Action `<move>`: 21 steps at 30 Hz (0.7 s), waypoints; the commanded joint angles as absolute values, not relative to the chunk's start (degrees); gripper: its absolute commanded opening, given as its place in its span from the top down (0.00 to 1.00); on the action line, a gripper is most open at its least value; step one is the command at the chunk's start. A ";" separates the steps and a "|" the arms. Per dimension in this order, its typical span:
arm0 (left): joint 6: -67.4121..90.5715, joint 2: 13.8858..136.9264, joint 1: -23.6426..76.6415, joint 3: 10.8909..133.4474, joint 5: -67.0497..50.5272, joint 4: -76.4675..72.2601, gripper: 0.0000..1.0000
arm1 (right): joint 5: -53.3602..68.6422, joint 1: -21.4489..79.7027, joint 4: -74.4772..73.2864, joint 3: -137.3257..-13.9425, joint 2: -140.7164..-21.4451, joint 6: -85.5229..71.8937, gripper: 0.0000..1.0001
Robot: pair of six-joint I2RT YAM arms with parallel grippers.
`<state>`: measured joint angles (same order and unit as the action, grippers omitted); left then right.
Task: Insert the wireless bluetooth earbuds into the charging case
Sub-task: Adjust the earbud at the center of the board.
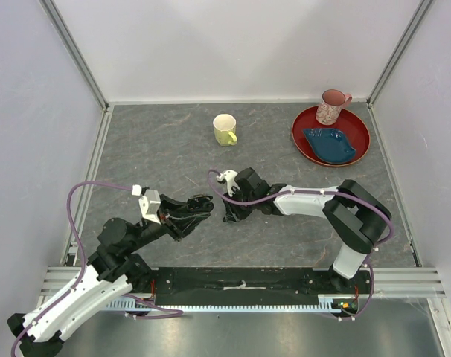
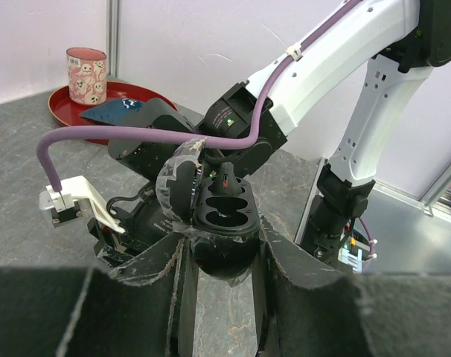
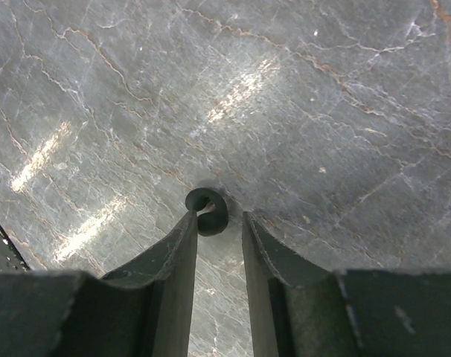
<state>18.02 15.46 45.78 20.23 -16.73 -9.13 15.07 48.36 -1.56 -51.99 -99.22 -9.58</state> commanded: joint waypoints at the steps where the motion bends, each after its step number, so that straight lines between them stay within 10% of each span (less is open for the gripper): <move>1: 19.69 16.26 45.97 20.04 -16.88 -12.22 0.98 | 13.80 49.31 -1.32 -50.36 -99.14 -8.26 0.64; 21: 19.95 17.31 46.05 19.78 -17.05 -13.10 0.97 | 17.84 49.57 4.13 -49.92 -99.32 -11.68 0.63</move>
<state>18.46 17.15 45.78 20.18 -16.75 -10.04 15.55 49.65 0.95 -50.26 -99.31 -10.57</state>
